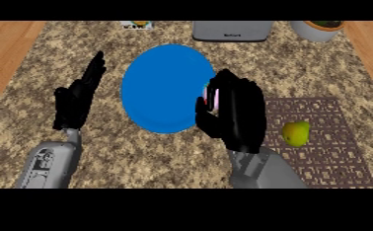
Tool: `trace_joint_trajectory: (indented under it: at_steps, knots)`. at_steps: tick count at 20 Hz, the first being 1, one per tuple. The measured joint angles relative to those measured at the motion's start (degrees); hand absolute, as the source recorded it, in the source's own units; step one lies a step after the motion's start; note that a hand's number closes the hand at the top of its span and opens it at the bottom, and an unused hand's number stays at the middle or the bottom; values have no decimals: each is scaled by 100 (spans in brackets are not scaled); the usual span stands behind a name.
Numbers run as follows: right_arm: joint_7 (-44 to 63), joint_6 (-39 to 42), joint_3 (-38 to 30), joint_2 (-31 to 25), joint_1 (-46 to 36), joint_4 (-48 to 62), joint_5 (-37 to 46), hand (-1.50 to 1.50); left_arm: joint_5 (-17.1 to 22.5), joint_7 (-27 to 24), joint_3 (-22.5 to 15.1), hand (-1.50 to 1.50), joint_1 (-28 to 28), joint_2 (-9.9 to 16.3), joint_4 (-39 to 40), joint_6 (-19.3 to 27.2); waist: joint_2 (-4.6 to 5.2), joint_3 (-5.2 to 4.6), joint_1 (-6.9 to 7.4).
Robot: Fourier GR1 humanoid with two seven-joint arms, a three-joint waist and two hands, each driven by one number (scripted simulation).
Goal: Pick the cupcake from the placemat and place it in the plate
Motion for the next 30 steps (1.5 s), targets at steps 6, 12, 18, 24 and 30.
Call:
trace_joint_trajectory:
  at_steps: [6, 12, 18, 24, 30]
  knots:
    - [162, -942, 224, 73, -1216, 1721, -873, 150, -27, 150, 9, 0, -167, -17, -6, -14, 13, 2, 60]
    - [198, -1310, 522, 89, -2339, 3603, -1556, 150, -43, 46, -33, 0, -224, -73, 92, -62, 44, -1, 178]
    - [64, -1783, 702, 90, -2765, 4936, -2498, -150, -82, 81, -87, 0, -317, -113, 86, -79, 83, 1, 316]
    - [-450, -2521, 835, 92, -2810, 5602, -3543, -150, -89, 6, -147, 0, -325, -186, 89, -103, 126, 6, 454]
    - [-1212, -3454, 833, 93, -2754, 5530, -4394, -150, -100, 23, -143, 0, -438, -193, 190, -124, 140, 12, 475]
